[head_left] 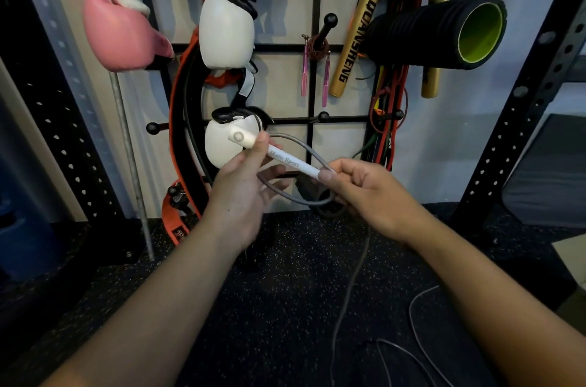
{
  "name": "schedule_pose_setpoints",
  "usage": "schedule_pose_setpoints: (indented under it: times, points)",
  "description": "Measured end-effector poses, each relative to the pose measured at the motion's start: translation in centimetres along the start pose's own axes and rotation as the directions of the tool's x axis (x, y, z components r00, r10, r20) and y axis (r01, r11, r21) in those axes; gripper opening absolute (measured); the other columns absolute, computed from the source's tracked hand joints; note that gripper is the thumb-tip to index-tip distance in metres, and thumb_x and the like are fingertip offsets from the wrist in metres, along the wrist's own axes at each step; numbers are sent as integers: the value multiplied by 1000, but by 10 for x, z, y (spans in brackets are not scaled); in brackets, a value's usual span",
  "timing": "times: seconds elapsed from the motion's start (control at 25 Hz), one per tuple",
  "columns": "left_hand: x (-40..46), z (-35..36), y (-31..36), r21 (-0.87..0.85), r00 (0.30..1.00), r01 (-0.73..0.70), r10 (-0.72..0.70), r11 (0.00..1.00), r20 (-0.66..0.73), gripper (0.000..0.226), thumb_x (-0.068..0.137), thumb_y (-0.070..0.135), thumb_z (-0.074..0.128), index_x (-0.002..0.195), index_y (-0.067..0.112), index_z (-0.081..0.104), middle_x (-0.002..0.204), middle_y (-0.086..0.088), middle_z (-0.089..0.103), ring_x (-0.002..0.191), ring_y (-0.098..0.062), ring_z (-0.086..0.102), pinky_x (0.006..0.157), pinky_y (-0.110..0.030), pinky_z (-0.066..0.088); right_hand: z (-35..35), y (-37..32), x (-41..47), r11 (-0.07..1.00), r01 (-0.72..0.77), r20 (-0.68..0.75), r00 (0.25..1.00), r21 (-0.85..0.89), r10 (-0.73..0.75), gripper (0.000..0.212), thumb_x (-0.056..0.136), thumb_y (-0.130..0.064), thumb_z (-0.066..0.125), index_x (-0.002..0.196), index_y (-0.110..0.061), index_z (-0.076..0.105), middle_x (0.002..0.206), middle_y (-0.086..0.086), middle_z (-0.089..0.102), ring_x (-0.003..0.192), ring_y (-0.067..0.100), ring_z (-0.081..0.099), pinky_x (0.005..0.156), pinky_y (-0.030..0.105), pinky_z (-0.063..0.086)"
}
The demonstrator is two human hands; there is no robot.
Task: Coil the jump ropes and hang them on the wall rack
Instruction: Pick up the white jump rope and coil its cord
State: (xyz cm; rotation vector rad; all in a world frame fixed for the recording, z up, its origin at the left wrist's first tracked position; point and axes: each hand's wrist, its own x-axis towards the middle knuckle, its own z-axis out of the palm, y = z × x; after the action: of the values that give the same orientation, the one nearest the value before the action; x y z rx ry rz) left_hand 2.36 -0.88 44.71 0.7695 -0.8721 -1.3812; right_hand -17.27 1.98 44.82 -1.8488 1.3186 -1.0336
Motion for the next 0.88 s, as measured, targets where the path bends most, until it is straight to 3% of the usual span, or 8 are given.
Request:
schedule_pose_setpoints:
  times: [0.08, 0.16, 0.24, 0.28, 0.4, 0.48, 0.68, 0.88]
  points:
    - [6, -15, 17, 385, 996, -80, 93, 920, -14, 37, 89, 40, 74, 120, 22, 65, 107, 10, 71, 103, -12, 69, 83, -24, 52, -13, -4, 3, 991, 20, 41, 999, -133, -15, 23, 101, -37, 59, 100, -17, 70, 63, -5, 52, 52, 13, 41, 49, 32, 34]
    - [7, -22, 39, 743, 941, -326, 274, 585, 197, 41, 89, 50, 70, 125, 33, 62, 120, 18, 68, 114, 1, 61, 92, -20, 45, -20, -12, 5, 964, 62, 131, 991, -258, -28, 21, 99, -40, 61, 98, -21, 70, 69, 3, 55, 59, 16, 45, 55, 36, 37]
    - [2, -15, 52, 855, 894, -448, 107, 261, 436, 35, 92, 61, 55, 115, 38, 69, 112, 15, 73, 107, -4, 66, 93, -27, 48, -20, -20, 6, 938, 114, 210, 977, -328, -45, 21, 98, -42, 62, 98, -22, 69, 74, 10, 61, 60, 11, 48, 57, 34, 40]
    - [-1, -10, 52, 868, 883, -450, -41, 208, 467, 38, 94, 63, 47, 110, 37, 71, 103, 8, 76, 99, -13, 71, 90, -31, 51, -18, -25, 6, 924, 141, 230, 971, -355, -59, 22, 97, -43, 63, 99, -23, 69, 77, 10, 65, 59, 8, 49, 56, 31, 40]
    - [-8, -3, 34, 837, 812, -213, -384, 504, 439, 40, 102, 51, 44, 106, 22, 72, 74, 3, 70, 66, -18, 67, 74, -38, 56, -15, -27, 5, 931, 176, 240, 966, -321, -100, 19, 95, -41, 67, 106, -26, 67, 78, 3, 71, 60, 14, 53, 59, 33, 43]
    - [-8, -6, 21, 787, 762, -73, -475, 613, 441, 46, 101, 49, 46, 110, 13, 73, 65, 9, 55, 55, -8, 48, 54, -25, 45, -16, -23, 3, 979, 118, 228, 970, -168, -78, 28, 92, -37, 72, 115, -29, 57, 84, 9, 77, 63, 29, 53, 59, 38, 40]
    - [-3, -7, 11, 694, 845, -142, -279, 706, 457, 46, 102, 51, 42, 95, 12, 66, 60, 13, 47, 52, -6, 38, 51, -20, 33, -22, -16, -1, 997, 72, 11, 997, 14, -72, 40, 95, -58, 54, 100, -21, 67, 61, 2, 61, 51, 22, 46, 47, 30, 37]
    - [-4, 5, 13, 45, 937, 5, -20, 999, 349, 41, 105, 48, 41, 94, 12, 56, 61, 9, 40, 50, -7, 36, 49, -21, 37, -31, 8, -6, 957, -89, -18, 995, 275, 98, 81, 90, -82, 33, 87, -11, 72, 54, 7, 47, 46, 23, 47, 53, 34, 50]
